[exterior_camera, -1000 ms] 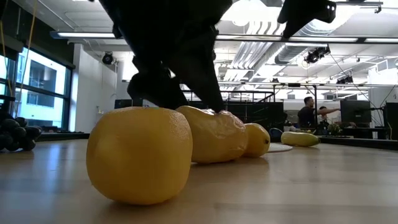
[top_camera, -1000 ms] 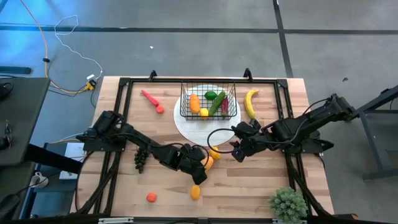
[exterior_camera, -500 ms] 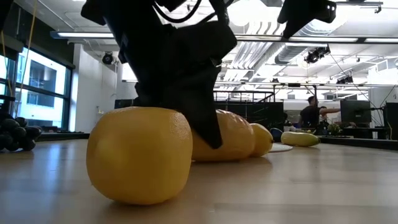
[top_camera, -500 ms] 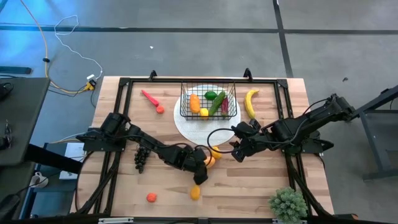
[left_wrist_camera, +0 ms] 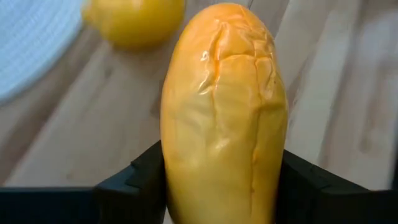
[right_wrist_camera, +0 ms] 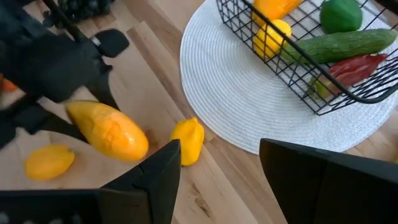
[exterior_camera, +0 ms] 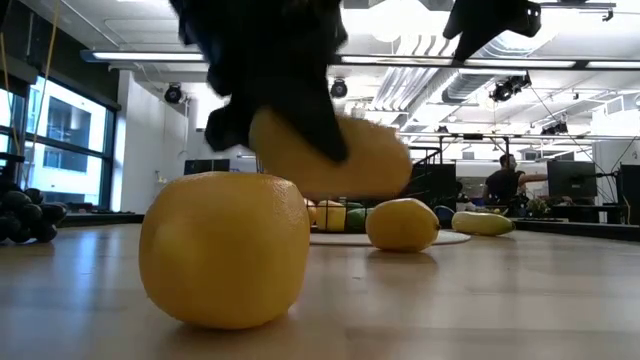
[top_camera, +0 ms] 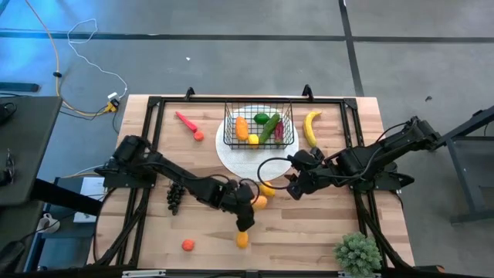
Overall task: Build produce basket
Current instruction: Put the yellow mango into the black wire basket
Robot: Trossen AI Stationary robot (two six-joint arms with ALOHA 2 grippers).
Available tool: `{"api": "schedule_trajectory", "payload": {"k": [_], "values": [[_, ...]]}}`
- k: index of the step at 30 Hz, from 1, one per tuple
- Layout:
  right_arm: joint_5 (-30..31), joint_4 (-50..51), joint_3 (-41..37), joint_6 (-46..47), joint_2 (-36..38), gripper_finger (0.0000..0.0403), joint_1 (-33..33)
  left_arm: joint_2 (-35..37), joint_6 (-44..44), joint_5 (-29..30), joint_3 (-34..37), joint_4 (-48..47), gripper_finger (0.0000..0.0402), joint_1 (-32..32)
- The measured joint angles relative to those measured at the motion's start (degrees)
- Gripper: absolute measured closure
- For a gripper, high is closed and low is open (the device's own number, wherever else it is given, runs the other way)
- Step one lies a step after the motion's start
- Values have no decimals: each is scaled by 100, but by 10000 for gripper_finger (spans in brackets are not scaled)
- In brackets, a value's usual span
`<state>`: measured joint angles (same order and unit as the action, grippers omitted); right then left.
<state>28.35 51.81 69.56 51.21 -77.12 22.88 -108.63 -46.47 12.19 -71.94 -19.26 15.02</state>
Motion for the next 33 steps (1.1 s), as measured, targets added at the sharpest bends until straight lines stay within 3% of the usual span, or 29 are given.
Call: {"api": "schedule_trajectory", "payload": {"k": [7,13,19,25,33], "values": [[514,30,0,423,0,203,-274,813,398,482,0,-182,204,-323],[1238,33,63,497,0,203,-866,1394,884,925,-1,-218,204,-999],[1483,88,391,-380,0,203,-1705,1800,1505,1276,-3,-347,203,-1871],[1423,85,803,-1424,0,203,-2534,1831,2119,1248,-2,-366,202,-2662],[1177,118,1247,-2497,0,203,-3487,1789,2270,1204,0,-370,187,-3357]]}}
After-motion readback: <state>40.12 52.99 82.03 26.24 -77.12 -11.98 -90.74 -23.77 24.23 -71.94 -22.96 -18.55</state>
